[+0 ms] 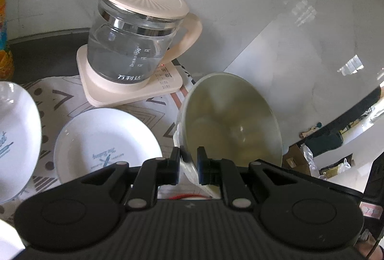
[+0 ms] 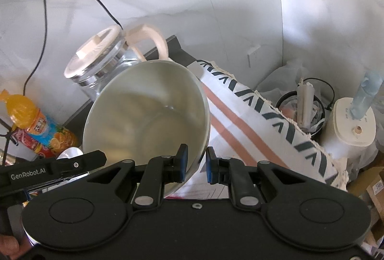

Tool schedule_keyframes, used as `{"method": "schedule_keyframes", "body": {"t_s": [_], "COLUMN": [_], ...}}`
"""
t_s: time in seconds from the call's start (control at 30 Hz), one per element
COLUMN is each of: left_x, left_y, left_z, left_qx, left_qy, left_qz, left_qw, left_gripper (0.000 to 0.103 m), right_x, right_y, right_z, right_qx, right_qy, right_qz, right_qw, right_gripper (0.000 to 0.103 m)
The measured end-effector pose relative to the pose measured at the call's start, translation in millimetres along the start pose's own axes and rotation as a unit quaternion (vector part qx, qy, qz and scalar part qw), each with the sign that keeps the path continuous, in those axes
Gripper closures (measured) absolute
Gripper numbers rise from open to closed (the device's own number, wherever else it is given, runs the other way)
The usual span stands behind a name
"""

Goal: Organize plates and bowls
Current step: 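Lift the smaller white bowl with both tools and lower it onto the bowl stack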

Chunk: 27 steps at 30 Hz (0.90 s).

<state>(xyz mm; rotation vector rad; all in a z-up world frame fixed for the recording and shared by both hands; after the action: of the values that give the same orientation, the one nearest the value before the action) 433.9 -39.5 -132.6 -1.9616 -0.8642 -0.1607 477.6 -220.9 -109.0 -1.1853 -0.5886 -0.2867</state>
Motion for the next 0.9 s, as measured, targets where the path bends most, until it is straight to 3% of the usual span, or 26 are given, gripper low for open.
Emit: {"method": "schedule_keyframes", "body": {"t_s": [0.57, 0.9], "left_x": [-47.5, -72.5], "left_y": [-50.1, -60.1], "left_z": [5.0, 20.4], "left_qx": [-0.038, -0.038], "left_qy": [0.011, 0.007], "left_qz": [0.009, 0.030], "left_qw": [0.9992, 0.9988], "left_gripper": [0.091, 0.091], "right_x": [-50.7, -81.7], "right_y": [-60.8, -68.4], "right_z": [16.9, 25.2], "right_qx": [-0.025, -0.037], "right_qy": [0.016, 0.021], "right_qz": [-0.027, -0.015], "right_qw": [0.999, 0.999], "right_gripper": [0.088, 0.088]}}
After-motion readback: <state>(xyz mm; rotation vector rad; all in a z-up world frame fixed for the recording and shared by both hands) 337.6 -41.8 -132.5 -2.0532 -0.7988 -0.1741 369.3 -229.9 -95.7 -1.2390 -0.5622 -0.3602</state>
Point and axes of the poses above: each gripper's, at about its wrist camera, not at the fingertips, and y roughly the way its jaws point, z to its left, x to its top, the point moved 9 cm from there along y, roughly the way its jaws point, and after that the axes turned 7 degrees about -y, right-handed, at the moved point
